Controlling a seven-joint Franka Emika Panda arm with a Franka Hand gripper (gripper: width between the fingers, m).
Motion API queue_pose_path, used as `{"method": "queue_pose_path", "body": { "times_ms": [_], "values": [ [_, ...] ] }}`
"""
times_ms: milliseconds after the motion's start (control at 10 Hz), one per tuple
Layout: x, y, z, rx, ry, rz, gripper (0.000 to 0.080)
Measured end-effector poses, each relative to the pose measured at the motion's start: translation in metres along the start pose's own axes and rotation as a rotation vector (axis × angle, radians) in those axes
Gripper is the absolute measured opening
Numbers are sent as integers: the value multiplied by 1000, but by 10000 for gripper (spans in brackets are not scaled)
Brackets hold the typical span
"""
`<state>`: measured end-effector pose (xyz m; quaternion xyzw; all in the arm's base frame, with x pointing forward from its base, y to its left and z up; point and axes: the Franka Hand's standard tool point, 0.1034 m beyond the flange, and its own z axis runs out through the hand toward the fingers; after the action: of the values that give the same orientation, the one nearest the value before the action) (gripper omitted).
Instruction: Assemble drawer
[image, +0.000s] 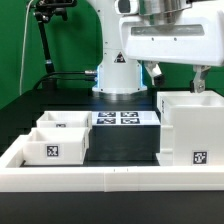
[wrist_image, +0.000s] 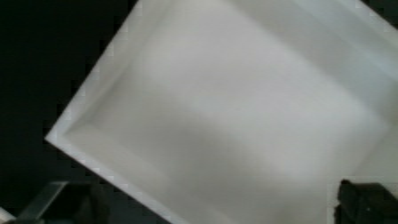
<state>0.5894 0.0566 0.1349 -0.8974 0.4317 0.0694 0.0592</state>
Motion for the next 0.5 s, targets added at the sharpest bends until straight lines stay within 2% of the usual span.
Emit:
{"method": "queue_pose_path", "body": {
  "times_ms": [300, 400, 500],
  "values": [
    [28, 14, -15, 19, 16, -174, 649],
    [33, 16, -17, 28, 14, -168, 649],
    [32, 17, -16, 24, 17, -278, 649]
  ]
}}
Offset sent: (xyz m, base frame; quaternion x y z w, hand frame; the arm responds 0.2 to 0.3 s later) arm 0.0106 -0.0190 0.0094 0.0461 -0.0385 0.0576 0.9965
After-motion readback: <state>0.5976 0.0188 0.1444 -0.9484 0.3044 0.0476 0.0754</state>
